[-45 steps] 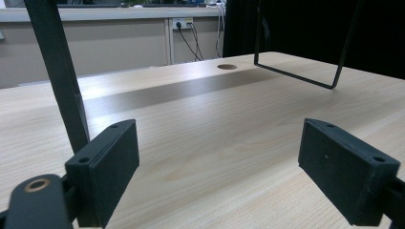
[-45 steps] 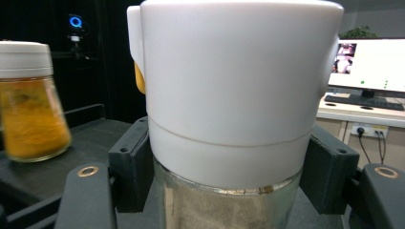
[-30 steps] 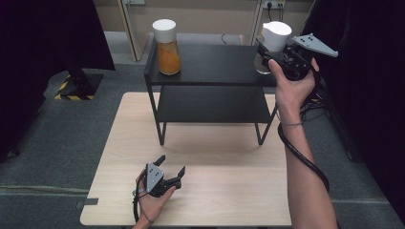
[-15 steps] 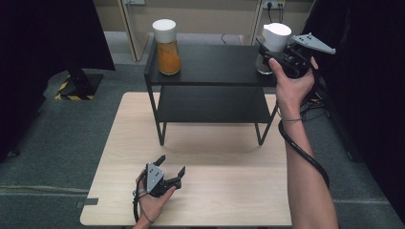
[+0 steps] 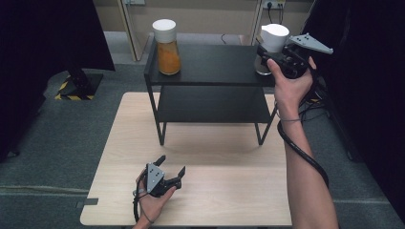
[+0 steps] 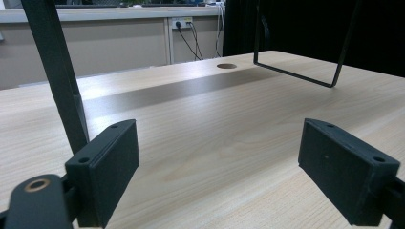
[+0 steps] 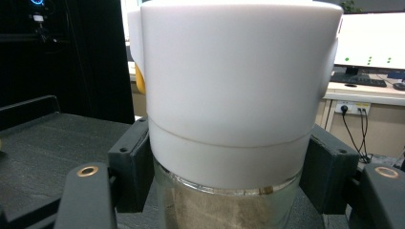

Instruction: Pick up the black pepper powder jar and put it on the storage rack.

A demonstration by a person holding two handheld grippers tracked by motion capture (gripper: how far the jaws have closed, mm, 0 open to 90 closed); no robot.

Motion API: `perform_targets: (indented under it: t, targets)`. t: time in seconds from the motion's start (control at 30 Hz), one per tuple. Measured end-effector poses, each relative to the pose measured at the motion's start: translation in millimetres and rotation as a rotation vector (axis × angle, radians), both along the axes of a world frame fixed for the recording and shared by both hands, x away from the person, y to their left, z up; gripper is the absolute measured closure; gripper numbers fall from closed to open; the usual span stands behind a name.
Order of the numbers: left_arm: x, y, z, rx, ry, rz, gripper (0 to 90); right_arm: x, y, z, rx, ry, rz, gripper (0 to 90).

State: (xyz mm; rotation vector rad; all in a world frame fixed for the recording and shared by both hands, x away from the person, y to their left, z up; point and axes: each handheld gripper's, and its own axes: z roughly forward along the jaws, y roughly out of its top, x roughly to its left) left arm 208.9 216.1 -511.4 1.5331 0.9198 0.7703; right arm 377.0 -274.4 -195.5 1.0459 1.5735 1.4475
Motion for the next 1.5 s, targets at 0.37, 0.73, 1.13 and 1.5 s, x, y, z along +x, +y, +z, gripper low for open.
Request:
perform_targets:
  t: [0.37, 0.73, 1.13, 1.5]
  targets:
    - [0.1, 0.0, 0.0, 0.001, -0.001, -0.002, 13.1, 1.5, 2.1, -2.6, -0.003, -0.006, -0.006, 30.6]
    - [0.2, 0.1, 0.2, 0.003, -0.001, -0.003, 13.1, 2.2, 1.6, -1.1, 0.008, 0.004, 0.001, 29.8]
    - [0.1, -0.2, 0.1, 0.004, -0.001, -0.003, 13.1, -4.7, 2.6, -2.0, 0.058, -0.004, -0.018, 14.6]
    - [0.1, -0.3, 0.2, 0.004, -0.001, -0.002, 13.1, -20.9, 4.3, -0.3, 0.051, -0.006, -0.011, 6.5]
